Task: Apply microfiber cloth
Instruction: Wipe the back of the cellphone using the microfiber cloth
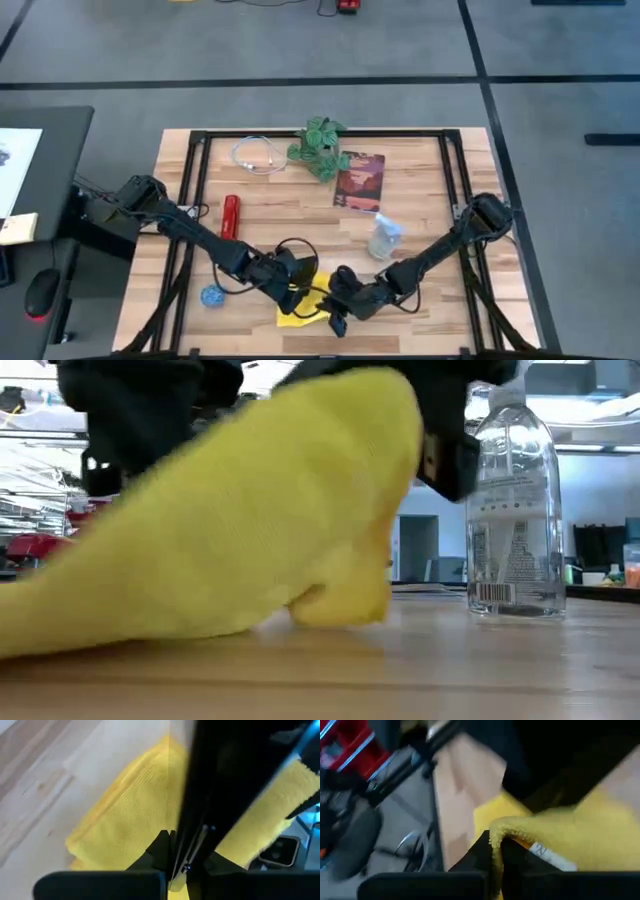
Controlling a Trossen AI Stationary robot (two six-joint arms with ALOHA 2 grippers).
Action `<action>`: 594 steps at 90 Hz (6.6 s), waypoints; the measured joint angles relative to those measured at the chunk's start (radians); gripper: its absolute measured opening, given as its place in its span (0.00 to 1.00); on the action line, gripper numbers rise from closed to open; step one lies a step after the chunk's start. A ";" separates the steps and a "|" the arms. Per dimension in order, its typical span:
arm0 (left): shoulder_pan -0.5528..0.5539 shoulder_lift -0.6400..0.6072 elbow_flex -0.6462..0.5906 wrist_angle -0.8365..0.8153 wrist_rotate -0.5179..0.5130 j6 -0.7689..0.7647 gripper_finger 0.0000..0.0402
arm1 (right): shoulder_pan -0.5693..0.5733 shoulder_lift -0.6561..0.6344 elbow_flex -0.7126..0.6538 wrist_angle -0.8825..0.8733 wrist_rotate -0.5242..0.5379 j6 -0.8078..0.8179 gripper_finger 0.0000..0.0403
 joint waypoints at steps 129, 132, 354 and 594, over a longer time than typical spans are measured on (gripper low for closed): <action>-0.001 -0.004 0.007 0.112 -0.001 0.180 0.02 | -0.084 0.007 0.030 -0.016 -0.025 -0.522 0.00; -0.005 -0.004 0.008 0.105 -0.003 0.179 0.02 | -0.084 0.005 0.031 -0.018 -0.024 -0.523 0.00; -0.025 0.000 -0.018 0.189 -0.020 0.185 0.02 | -0.030 -0.108 0.085 -0.327 0.131 -0.597 0.00; -0.039 0.001 -0.022 0.302 -0.105 0.124 0.02 | -0.063 -0.159 0.087 -0.254 0.017 -0.565 0.00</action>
